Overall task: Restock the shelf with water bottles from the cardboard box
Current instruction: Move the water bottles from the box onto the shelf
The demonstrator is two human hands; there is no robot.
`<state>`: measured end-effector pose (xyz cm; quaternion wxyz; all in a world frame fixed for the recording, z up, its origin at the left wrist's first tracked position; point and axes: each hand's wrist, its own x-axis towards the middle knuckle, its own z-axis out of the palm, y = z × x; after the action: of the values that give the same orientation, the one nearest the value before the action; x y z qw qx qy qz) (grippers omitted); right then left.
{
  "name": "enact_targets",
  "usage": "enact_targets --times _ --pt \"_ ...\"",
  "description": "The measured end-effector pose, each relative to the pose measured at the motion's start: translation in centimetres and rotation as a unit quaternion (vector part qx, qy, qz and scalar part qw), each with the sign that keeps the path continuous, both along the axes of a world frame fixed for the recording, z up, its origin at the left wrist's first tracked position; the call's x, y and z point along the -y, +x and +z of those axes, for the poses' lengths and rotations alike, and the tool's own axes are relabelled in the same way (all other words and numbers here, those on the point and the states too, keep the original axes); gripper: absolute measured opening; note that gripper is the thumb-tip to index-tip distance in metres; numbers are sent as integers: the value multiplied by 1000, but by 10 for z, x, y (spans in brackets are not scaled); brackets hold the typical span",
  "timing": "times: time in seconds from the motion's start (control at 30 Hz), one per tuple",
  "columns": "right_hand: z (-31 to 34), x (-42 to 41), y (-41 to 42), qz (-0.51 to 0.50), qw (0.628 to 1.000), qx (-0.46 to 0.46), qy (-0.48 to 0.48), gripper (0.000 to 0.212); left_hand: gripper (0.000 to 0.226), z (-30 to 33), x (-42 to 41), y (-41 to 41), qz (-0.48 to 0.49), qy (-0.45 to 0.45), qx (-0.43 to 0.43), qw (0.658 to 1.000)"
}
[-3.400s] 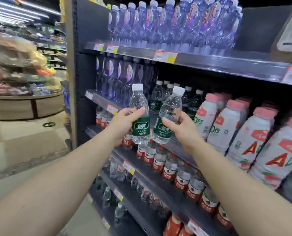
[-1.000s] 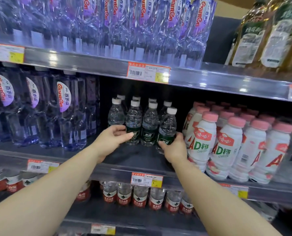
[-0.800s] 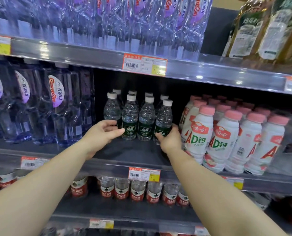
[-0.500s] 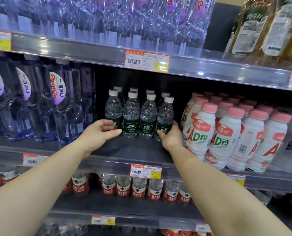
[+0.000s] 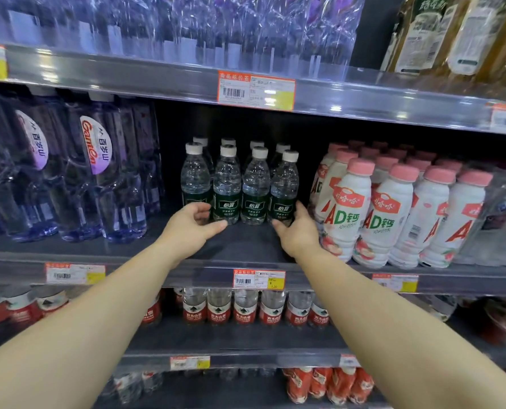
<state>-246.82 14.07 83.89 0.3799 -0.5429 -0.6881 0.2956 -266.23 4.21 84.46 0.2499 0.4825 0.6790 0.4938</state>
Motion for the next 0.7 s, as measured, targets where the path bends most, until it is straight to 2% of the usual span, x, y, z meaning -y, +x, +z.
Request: enact_targets --times 0.1,0.23,0.4,0.47,0.57,0.7 --pt "5 18 5 27 998 41 30 71 65 -1 2 10 15 -11 -93 995" --pt "11 45 18 72 993 87 21 63 66 4 23 28 44 -49 -244 967" --pt "9 90 54 127 975 173 64 59 75 10 59 72 53 -166 -450 876" --pt "7 111 86 131 963 217 91 59 75 12 76 108 49 -180 -477 859" --pt "1 140 163 104 941 300 120 60 72 8 101 185 17 -171 -492 854" --pt "-7 178 304 14 923 376 83 59 70 -5 115 315 -59 -148 -496 854"
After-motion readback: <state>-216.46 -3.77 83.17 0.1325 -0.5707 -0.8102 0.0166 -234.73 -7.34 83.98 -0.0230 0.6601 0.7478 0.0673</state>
